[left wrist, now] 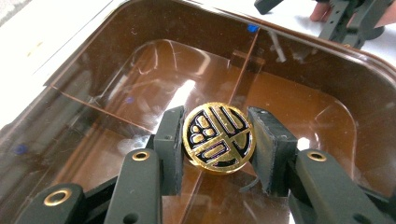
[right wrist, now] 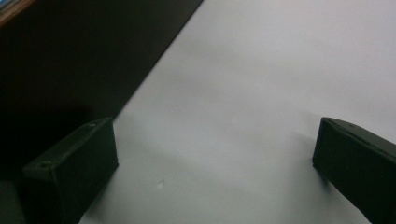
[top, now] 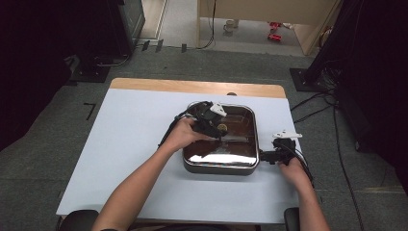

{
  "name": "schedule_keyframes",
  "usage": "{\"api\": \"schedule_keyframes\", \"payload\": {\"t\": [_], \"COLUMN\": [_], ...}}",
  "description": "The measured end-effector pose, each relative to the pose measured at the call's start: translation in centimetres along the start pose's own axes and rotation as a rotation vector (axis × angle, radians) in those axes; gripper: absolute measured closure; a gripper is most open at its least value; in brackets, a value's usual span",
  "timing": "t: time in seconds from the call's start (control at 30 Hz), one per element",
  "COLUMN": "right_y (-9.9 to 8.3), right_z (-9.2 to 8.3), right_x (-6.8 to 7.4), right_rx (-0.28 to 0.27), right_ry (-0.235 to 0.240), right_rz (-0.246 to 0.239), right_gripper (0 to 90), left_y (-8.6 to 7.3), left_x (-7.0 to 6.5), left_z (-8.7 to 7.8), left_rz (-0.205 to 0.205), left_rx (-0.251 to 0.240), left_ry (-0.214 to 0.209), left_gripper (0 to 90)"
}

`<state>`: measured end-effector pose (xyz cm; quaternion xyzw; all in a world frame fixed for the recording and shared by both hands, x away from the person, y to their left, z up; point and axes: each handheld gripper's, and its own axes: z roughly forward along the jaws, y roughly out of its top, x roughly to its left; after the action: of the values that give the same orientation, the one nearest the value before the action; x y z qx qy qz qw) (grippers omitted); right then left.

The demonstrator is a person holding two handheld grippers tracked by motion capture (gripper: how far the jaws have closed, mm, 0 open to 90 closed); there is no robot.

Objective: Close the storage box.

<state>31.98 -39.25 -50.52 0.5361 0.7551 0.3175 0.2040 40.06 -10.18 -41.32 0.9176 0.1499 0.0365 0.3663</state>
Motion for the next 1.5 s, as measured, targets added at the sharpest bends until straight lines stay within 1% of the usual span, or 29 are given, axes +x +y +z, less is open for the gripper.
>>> {"api": "schedule_keyframes", "payload": {"t": [0.07,0.1,0.27,0.33,0.47,0.5,0.6,0.7,0.8,0.87,0.97,1.03,1.1,1.13,1.17,1.2,1.23,1.27,1.33,1.43,1.5], "right_y": [0.0,0.0,0.0,0.0,0.0,0.0,0.0,0.0,0.0,0.0,0.0,0.0,0.0,0.0,0.0,0.0,0.0,0.0,0.0,0.0,0.0], "right_z": [0.0,0.0,0.0,0.0,0.0,0.0,0.0,0.0,0.0,0.0,0.0,0.0,0.0,0.0,0.0,0.0,0.0,0.0,0.0,0.0,0.0], "right_x": [0.0,0.0,0.0,0.0,0.0,0.0,0.0,0.0,0.0,0.0,0.0,0.0,0.0,0.0,0.0,0.0,0.0,0.0,0.0,0.0,0.0], "right_rx": [0.000,0.000,0.000,0.000,0.000,0.000,0.000,0.000,0.000,0.000,0.000,0.000,0.000,0.000,0.000,0.000,0.000,0.000,-0.001,-0.001,-0.002], "right_ry": [0.000,0.000,0.000,0.000,0.000,0.000,0.000,0.000,0.000,0.000,0.000,0.000,0.000,0.000,0.000,0.000,0.000,0.000,0.000,0.000,0.000], "right_rz": [0.000,0.001,0.001,0.000,0.000,0.000,0.000,0.000,0.000,0.000,0.000,-0.001,0.000,0.000,0.000,0.000,0.000,0.000,0.000,0.000,-0.002], "right_gripper": [0.0,0.0,0.0,0.0,0.0,0.0,0.0,0.0,0.0,0.0,0.0,0.0,0.0,0.0,0.0,0.0,0.0,0.0,0.0,0.0,0.0], "left_y": [-0.1,-0.2,-0.3,-0.4,-0.4,-0.4,-0.3,-0.2,-0.3,-0.5,-1.1,-1.5,-2.1,-2.3,-2.8,-3.1,-3.9,-3.9,-4.6,-6.0,-6.9], "left_x": [0.1,0.2,0.3,0.4,0.4,0.5,0.5,0.8,1.1,1.3,1.6,1.8,2.0,2.1,2.2,2.2,2.3,2.3,2.4,2.4,2.4], "left_z": [0.3,0.4,0.5,0.5,0.5,0.4,-0.2,-1.1,-2.3,-3.1,-4.5,-5.0,-5.8,-6.0,-6.6,-6.9,-7.6,-7.6,-8.1,-8.9,-9.2], "left_rz": [-0.007,-0.014,-0.010,-0.023,-0.042,-0.046,-0.054,-0.086,-0.117,-0.135,-0.140,-0.147,-0.183,-0.191,-0.208,-0.211,-0.223,-0.223,-0.233,-0.250,-0.264], "left_rx": [0.001,0.003,-0.002,-0.005,-0.001,-0.001,-0.008,-0.040,-0.044,-0.058,-0.077,-0.084,-0.107,-0.121,-0.140,-0.151,-0.163,-0.163,-0.160,-0.168,-0.171], "left_ry": [0.000,-0.009,-0.014,-0.025,-0.030,-0.038,-0.032,-0.032,-0.013,0.005,0.033,0.046,0.068,0.074,0.087,0.105,0.123,0.123,0.134,0.177,0.197], "left_gripper": [59.3,59.3,59.3,59.1,57.8,56.2,47.8,43.1,41.4,39.9,35.3,32.7,30.6,28.0,27.3,26.6,26.7,26.6,26.5,26.2,26.2]}}
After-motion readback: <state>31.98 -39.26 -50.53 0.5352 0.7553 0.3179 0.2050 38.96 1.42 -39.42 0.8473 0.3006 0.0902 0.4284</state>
